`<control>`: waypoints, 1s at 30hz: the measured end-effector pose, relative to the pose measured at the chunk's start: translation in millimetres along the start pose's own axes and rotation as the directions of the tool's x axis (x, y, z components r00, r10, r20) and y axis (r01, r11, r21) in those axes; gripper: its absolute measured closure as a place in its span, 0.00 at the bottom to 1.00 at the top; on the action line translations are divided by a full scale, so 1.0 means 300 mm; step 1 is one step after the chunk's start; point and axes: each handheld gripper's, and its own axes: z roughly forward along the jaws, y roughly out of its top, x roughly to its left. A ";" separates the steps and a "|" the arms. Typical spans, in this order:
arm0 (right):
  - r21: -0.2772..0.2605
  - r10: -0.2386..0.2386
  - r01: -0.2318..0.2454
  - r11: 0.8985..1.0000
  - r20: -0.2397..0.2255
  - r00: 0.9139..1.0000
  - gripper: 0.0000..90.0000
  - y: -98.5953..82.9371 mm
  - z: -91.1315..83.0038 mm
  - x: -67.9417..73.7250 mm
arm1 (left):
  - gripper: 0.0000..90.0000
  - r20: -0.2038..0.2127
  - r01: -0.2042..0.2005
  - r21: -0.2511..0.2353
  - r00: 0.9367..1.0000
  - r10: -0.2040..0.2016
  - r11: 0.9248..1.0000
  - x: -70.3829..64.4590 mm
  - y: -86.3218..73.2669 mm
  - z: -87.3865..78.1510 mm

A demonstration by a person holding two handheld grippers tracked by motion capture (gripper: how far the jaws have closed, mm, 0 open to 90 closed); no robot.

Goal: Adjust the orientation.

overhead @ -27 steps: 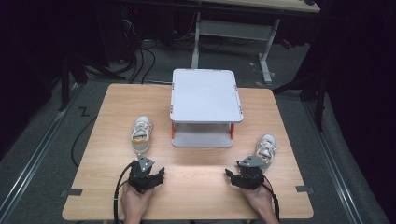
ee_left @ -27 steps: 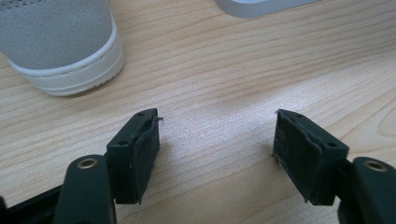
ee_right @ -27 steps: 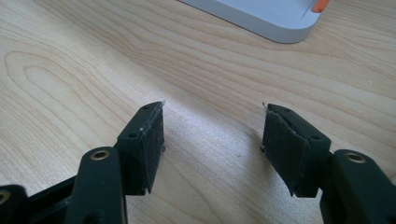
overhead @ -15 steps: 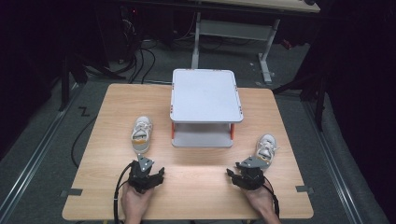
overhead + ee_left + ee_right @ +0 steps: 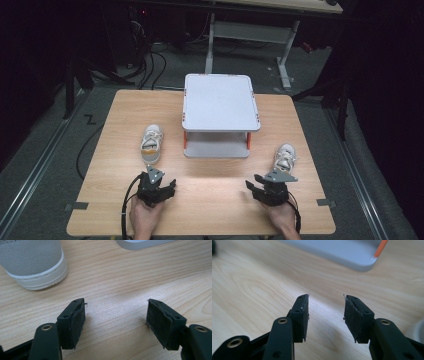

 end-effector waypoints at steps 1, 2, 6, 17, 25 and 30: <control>-0.035 0.024 -0.024 0.999 -0.002 1.000 0.61 0.006 -0.047 -0.010 | 0.35 0.000 0.000 0.000 1.000 0.000 1.000 0.000 0.000 0.000; -0.035 0.024 -0.024 0.999 -0.002 1.000 0.61 0.006 -0.047 -0.010 | 0.35 0.000 0.000 0.000 1.000 0.000 1.000 0.000 0.000 0.000; -0.070 0.051 -0.049 0.996 0.021 0.998 0.62 0.010 -0.120 -0.044 | 0.35 0.001 0.000 0.000 1.000 0.000 1.000 0.001 0.000 0.000; -0.131 0.153 -0.131 0.983 0.178 0.972 0.63 0.023 -0.253 -0.174 | 0.35 0.001 0.001 -0.001 1.000 -0.001 1.000 0.000 0.000 0.000; -0.054 0.213 -0.206 0.977 0.273 0.938 0.65 0.022 -0.207 -0.298 | 0.35 -0.001 -0.002 0.000 1.000 0.002 1.000 -0.001 0.000 0.000; -0.022 0.221 -0.223 0.974 0.278 0.935 0.65 0.023 -0.165 -0.322 | 0.35 -0.001 -0.002 0.001 1.000 0.002 1.000 0.000 0.000 0.000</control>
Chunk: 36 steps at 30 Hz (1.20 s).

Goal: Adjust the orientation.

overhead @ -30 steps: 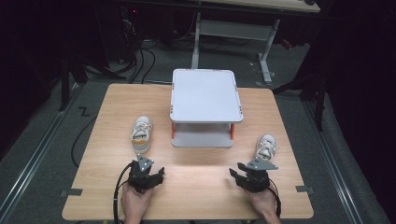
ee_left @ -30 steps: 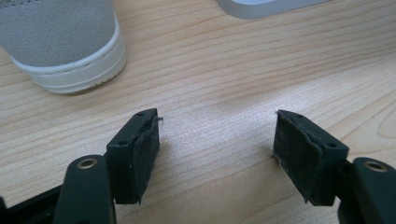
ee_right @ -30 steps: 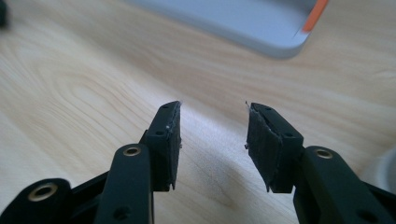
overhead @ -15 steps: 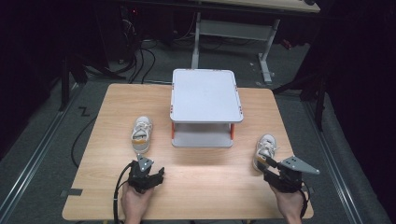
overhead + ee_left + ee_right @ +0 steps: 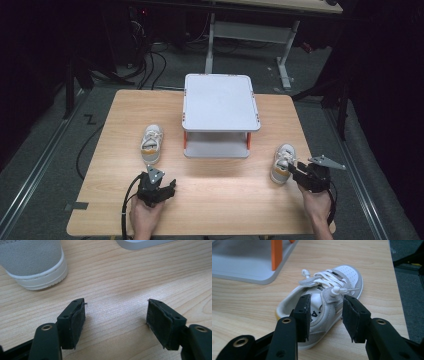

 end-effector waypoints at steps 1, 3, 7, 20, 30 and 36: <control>0.011 0.006 -0.007 1.000 0.007 1.000 0.65 0.003 0.015 -0.002 | 0.35 0.000 0.000 0.000 1.000 0.000 1.000 0.000 0.000 0.000; 0.017 0.004 -0.005 1.000 0.020 1.000 0.65 0.004 0.022 -0.002 | 0.35 0.000 0.000 0.000 1.000 0.000 1.000 0.000 0.000 0.000; 0.043 0.001 -0.002 0.999 0.028 1.000 0.67 0.006 0.051 -0.003 | 0.35 0.000 0.000 0.000 1.000 0.000 1.000 0.000 0.000 0.000; 0.076 -0.034 0.024 0.997 0.128 0.991 0.82 0.007 0.068 0.029 | 0.35 0.001 0.007 -0.003 1.000 -0.007 1.000 0.000 -0.001 0.000; 0.044 -0.047 0.040 0.998 0.192 0.980 0.90 -0.007 0.048 0.030 | 0.35 0.002 0.006 0.000 1.000 -0.006 1.000 0.001 -0.001 -0.001; 0.025 -0.050 0.047 0.999 0.175 0.983 0.93 -0.012 0.026 0.039 | 0.35 0.002 0.006 0.000 1.000 -0.006 1.000 0.001 0.000 -0.001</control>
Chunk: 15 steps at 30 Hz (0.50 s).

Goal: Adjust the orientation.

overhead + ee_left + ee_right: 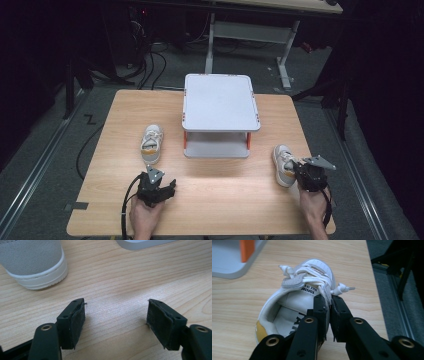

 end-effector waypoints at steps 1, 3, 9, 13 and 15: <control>-0.005 -0.018 0.018 1.000 -0.004 1.000 0.93 -0.001 -0.006 0.010 | 0.35 0.000 0.001 0.000 1.000 -0.001 1.000 0.000 0.000 0.000; -0.012 -0.034 0.033 0.999 -0.023 0.999 0.93 -0.002 -0.021 0.032 | 0.35 0.000 0.001 0.000 1.000 -0.001 1.000 0.000 0.000 0.000; -0.035 -0.122 0.119 0.992 -0.107 0.987 0.93 0.001 -0.087 0.151 | 0.35 0.000 0.000 -0.001 1.000 0.000 1.000 0.000 0.000 0.000; -0.053 -0.188 0.182 0.982 -0.164 0.968 0.93 0.003 -0.109 0.253 | 0.35 0.000 0.000 -0.002 1.000 0.000 1.000 0.000 0.000 0.001; -0.058 -0.207 0.200 0.978 -0.187 0.960 0.93 0.007 -0.111 0.301 | 0.35 -0.001 0.000 -0.003 1.000 0.000 1.000 -0.001 0.000 0.001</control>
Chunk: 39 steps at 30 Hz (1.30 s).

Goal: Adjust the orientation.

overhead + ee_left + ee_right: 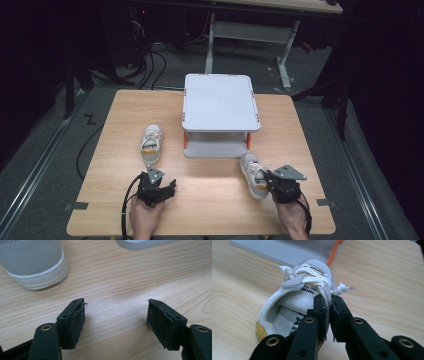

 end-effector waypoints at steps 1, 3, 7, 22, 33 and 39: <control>0.001 -0.002 0.002 1.000 -0.009 1.000 0.93 0.006 0.005 0.022 | 0.35 -0.001 -0.001 0.002 1.000 0.001 1.000 0.000 0.000 0.000; 0.001 -0.012 0.012 1.000 -0.027 1.000 0.93 0.019 0.020 0.062 | 0.35 -0.001 -0.001 0.001 1.000 0.001 1.000 0.000 0.000 0.000; 0.012 -0.033 0.033 0.999 -0.020 0.999 0.93 0.038 0.048 0.138 | 0.35 0.000 0.001 0.000 1.000 -0.001 1.000 0.000 0.000 0.000; 0.027 -0.042 0.042 0.999 -0.014 0.999 0.84 0.032 0.082 0.228 | 0.35 -0.004 -0.008 0.006 1.000 0.008 1.000 -0.001 0.000 -0.001; -0.020 0.068 -0.072 0.997 -0.158 0.985 0.55 0.038 0.061 0.162 | 0.35 -0.006 -0.010 0.007 1.000 0.010 1.000 -0.002 0.000 0.000; -0.111 0.085 -0.114 0.987 -0.239 0.967 0.53 0.030 0.034 0.124 | 0.35 -0.007 -0.007 0.007 1.000 0.007 1.000 -0.002 0.000 -0.001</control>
